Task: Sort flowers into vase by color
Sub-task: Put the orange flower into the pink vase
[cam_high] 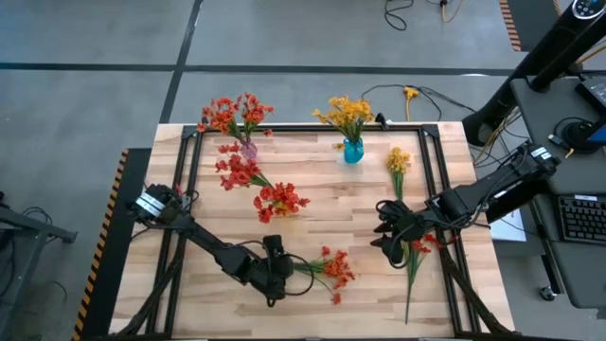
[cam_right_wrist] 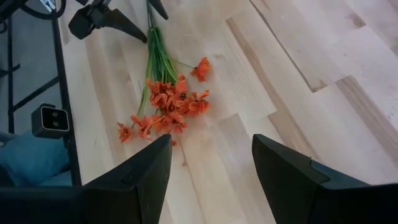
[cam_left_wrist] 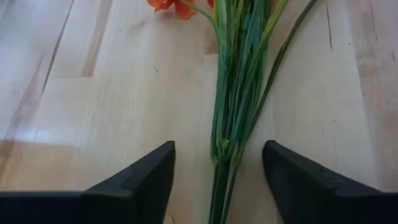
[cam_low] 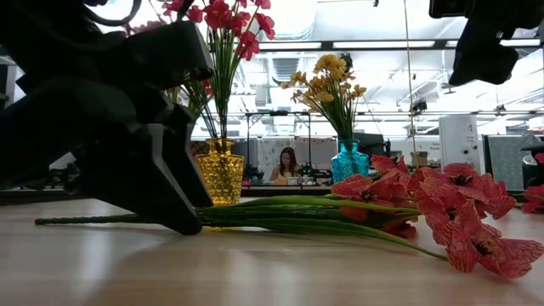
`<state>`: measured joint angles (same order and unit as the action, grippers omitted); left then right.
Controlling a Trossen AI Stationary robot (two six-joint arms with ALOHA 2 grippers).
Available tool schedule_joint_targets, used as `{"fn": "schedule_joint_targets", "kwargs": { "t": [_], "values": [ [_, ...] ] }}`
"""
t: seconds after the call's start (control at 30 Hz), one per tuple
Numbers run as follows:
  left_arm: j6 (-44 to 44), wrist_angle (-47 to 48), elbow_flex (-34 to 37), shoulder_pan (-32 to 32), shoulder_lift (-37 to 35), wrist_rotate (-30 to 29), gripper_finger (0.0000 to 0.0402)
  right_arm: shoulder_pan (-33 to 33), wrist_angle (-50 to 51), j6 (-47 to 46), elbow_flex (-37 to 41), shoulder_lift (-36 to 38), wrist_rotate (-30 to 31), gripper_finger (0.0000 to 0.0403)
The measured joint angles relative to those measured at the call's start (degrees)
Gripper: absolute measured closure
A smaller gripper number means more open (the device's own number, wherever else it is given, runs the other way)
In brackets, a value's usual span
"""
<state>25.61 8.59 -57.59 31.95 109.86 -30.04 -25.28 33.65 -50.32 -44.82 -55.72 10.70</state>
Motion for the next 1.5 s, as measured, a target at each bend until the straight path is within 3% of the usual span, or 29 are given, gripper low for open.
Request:
{"fn": "schedule_joint_targets", "kwargs": {
  "t": [0.5,0.8,1.0,1.23,1.33,1.5],
  "values": [
    [0.4,0.5,0.3,-0.1,0.1,0.6,0.0390,0.0,0.0,1.4,0.0,0.0,1.4,0.0188],
    [-0.6,-0.6,0.4,2.0,-1.6,0.5,0.0398,0.0,0.0,4.5,0.0,0.0,1.3,0.0188],
    [-4.0,-2.2,0.5,4.7,-6.9,-3.6,0.0400,0.0,-0.1,7.7,0.0,0.0,1.8,0.0188],
    [-10.0,-3.1,0.8,7.9,-15.9,-10.1,0.0401,-2.0,-0.6,11.2,0.1,0.0,9.8,0.0188],
    [-13.1,-4.5,0.8,9.6,-19.3,-13.1,0.0401,-3.8,-3.9,13.4,0.5,0.0,13.4,0.0188],
    [-24.1,-14.1,1.0,12.9,-21.8,-15.0,0.0401,-6.1,-17.7,21.4,3.7,0.0,15.4,0.0188]
  ]
}}
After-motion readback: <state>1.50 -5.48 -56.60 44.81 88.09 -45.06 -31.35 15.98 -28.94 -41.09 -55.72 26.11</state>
